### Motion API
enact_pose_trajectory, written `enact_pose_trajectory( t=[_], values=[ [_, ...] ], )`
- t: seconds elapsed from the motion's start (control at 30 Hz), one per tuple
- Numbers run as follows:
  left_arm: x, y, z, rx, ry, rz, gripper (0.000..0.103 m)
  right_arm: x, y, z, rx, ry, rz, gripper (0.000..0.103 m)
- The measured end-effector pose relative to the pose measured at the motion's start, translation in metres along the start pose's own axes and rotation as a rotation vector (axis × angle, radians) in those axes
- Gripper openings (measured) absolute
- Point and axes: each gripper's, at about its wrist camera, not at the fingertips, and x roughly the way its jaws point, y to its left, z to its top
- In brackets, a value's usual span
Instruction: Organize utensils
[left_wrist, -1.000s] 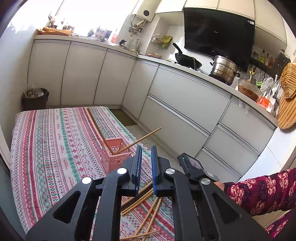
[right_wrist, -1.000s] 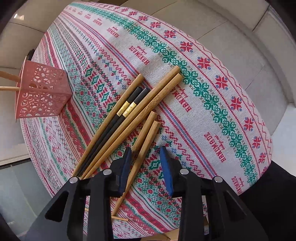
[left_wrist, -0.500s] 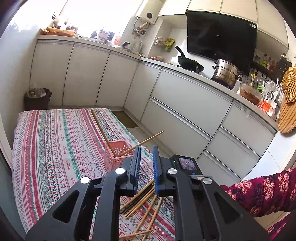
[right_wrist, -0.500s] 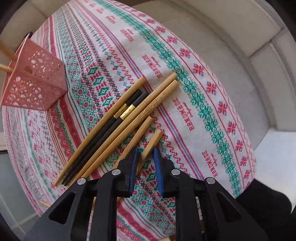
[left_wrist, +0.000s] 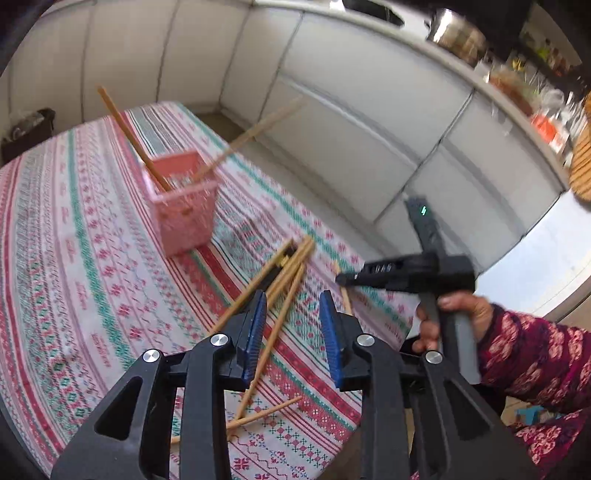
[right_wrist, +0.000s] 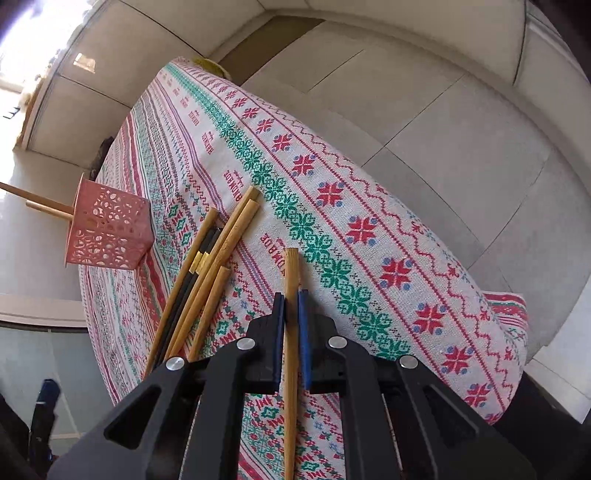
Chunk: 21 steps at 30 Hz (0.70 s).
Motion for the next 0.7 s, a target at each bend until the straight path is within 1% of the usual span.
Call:
enact_pose_trajectory(
  t=[0.03,0.1,0.13,0.2,0.3,0.37,0.4,0.47,0.63,0.67,0.7],
  values=[
    [0.019,-0.004,0.002,0.01,0.051,0.0,0.028,-0.006,0.002,0.0,-0.021,0.0,-0.009,0.008],
    [0.053,-0.01,0.007,0.03,0.145,0.007,0.028,-0.003,0.001,0.002,-0.033,0.019,-0.004,0.008],
    [0.067,-0.011,0.008,0.046,0.179,0.028,0.028,0.001,0.002,0.004,-0.034,0.029,0.003,0.008],
    [0.09,-0.017,0.014,0.095,0.234,0.075,0.028,-0.006,-0.008,0.005,-0.056,0.04,0.01,0.008],
    [0.113,-0.029,0.017,0.183,0.295,0.099,0.028,0.001,-0.006,0.0,-0.085,0.055,0.014,0.008],
    [0.125,-0.031,0.014,0.239,0.337,0.142,0.028,0.0,-0.004,0.0,-0.105,0.057,0.004,0.008],
    [0.13,-0.032,0.015,0.254,0.354,0.148,0.028,0.0,-0.004,0.0,-0.112,0.06,0.001,0.008],
    [0.137,-0.034,0.014,0.272,0.38,0.138,0.028,-0.001,-0.005,0.0,-0.113,0.069,0.006,0.008],
    [0.158,-0.031,0.013,0.32,0.453,0.185,0.028,0.001,-0.014,0.001,-0.066,0.123,0.067,0.008],
    [0.162,-0.029,0.012,0.325,0.473,0.186,0.028,0.002,-0.014,0.001,-0.063,0.131,0.07,0.008],
    [0.163,-0.03,0.012,0.341,0.476,0.178,0.029,0.002,-0.012,0.001,-0.072,0.132,0.065,0.008]
  ],
)
